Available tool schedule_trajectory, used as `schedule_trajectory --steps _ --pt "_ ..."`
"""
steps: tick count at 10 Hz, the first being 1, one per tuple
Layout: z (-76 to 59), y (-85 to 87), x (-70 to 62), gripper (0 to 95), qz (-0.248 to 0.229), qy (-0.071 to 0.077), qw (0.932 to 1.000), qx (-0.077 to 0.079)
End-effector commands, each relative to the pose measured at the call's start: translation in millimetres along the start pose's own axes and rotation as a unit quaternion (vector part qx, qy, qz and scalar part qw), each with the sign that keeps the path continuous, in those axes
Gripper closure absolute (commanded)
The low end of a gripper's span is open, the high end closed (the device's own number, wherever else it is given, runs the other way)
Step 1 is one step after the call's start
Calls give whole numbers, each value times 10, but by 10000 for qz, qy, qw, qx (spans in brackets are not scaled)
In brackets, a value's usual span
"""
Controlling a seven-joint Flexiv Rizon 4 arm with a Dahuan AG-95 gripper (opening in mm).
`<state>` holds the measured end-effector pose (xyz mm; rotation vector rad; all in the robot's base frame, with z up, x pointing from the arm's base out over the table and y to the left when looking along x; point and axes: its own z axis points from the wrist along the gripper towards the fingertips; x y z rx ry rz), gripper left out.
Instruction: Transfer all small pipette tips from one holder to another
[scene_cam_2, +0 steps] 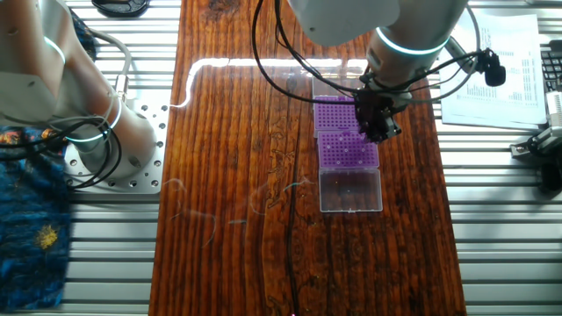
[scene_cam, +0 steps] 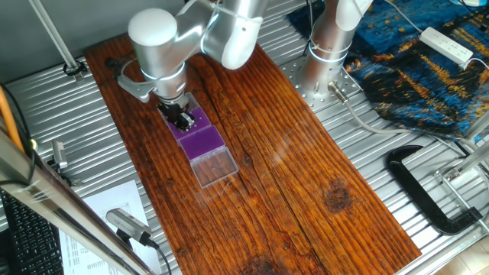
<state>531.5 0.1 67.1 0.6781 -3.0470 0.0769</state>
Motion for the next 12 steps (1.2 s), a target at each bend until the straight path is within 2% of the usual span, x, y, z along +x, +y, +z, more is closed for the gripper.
schedule_trajectory --steps 1,4,5,6,9,11,12 --pt "-5 2 -1 760 2 33 10000 -6" --pt "-25 6 -2 760 10 162 9998 -79" --pt "-52 17 -6 950 67 234 9995 -196" --pt "-100 43 -9 950 201 252 9990 -310" --pt "-330 104 31 950 631 244 9971 -348" --pt "-413 131 107 950 952 171 9941 -486" --pt "-451 146 148 950 965 126 9938 -540"
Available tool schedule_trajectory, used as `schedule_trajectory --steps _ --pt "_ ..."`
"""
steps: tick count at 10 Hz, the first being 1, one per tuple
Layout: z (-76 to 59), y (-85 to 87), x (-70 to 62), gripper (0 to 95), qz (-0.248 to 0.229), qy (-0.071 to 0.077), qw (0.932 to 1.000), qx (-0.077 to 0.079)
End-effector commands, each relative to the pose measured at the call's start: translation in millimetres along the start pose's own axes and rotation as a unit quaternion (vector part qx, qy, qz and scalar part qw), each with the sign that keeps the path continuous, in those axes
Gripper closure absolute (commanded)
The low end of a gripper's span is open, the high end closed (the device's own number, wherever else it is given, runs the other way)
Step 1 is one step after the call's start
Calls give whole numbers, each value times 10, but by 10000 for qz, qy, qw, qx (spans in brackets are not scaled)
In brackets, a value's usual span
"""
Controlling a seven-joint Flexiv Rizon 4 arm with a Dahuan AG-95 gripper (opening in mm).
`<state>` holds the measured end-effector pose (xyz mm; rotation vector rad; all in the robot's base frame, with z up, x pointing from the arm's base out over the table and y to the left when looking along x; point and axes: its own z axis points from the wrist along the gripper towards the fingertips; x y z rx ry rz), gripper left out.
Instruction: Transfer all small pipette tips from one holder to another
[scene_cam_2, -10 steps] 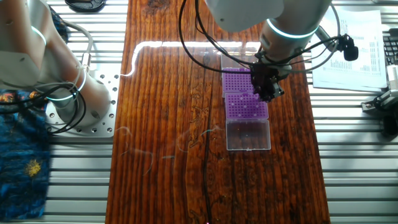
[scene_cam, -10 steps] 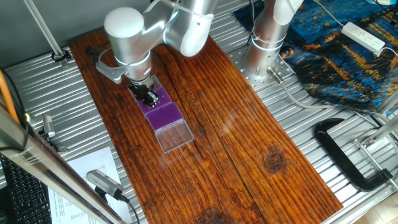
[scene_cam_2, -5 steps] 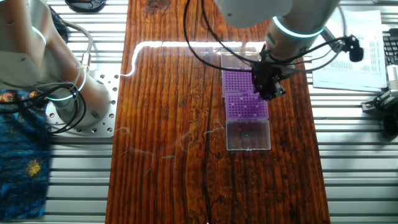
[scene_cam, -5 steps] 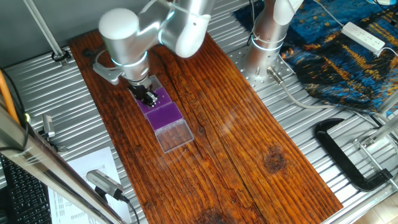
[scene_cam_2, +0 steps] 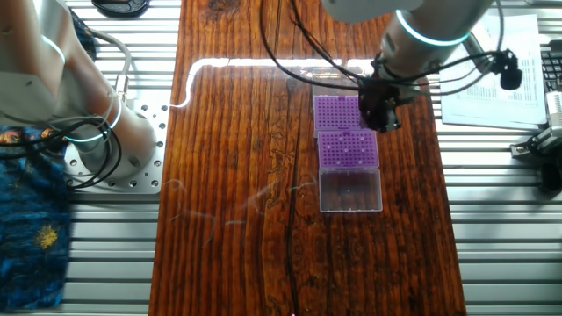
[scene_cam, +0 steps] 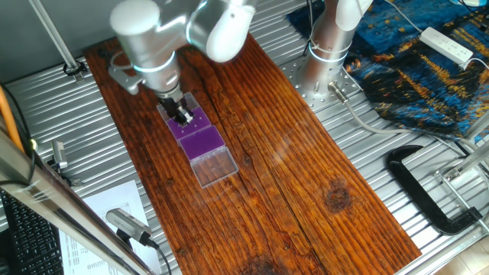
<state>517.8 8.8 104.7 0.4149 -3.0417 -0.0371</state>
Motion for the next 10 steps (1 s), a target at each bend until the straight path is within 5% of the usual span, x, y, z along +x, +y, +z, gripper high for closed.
schedule_trajectory --steps 1,5,6,10 --pt "-121 51 121 950 190 -62 9997 -142" --pt "-235 101 242 950 358 -71 9992 -179" --pt "-303 137 277 950 525 -225 9983 -149" --pt "-423 94 488 950 968 -319 9948 -44"
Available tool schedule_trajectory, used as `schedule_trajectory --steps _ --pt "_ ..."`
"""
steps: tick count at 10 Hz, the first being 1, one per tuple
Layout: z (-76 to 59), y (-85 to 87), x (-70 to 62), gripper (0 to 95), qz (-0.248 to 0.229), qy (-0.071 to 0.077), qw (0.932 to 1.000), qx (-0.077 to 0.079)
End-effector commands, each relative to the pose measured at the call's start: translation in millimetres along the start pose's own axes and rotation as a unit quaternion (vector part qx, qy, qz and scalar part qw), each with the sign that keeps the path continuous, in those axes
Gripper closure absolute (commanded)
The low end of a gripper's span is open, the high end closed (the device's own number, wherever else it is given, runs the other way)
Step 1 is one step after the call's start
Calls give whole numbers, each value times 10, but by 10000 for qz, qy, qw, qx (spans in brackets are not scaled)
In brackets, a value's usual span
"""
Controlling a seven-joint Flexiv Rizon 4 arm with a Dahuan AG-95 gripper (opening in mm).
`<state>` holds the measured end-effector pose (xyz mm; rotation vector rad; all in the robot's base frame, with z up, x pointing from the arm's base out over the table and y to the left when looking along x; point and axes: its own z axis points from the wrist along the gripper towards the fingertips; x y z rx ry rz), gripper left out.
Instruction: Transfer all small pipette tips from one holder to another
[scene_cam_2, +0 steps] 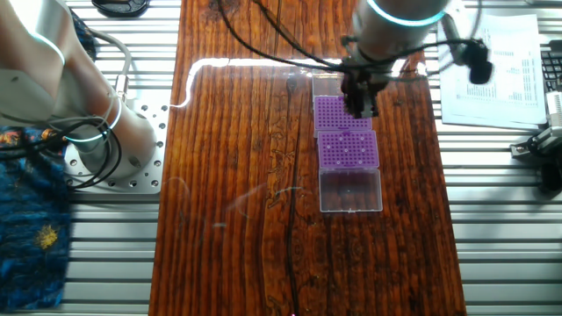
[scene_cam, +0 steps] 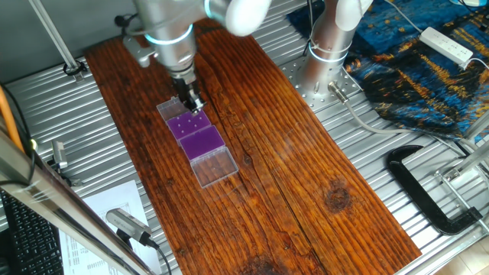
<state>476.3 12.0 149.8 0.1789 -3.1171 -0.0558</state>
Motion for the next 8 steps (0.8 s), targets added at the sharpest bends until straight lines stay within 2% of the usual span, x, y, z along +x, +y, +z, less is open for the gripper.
schedule_trajectory --steps 1,3,4,5,8 --pt "-1 -122 131 950 284 -198 9994 25" --pt "36 -160 227 950 256 -384 9989 61" --pt "29 -155 226 950 229 -358 9989 179" --pt "26 -153 225 950 227 -349 9989 216" --pt "17 -146 229 950 148 -320 9991 223"
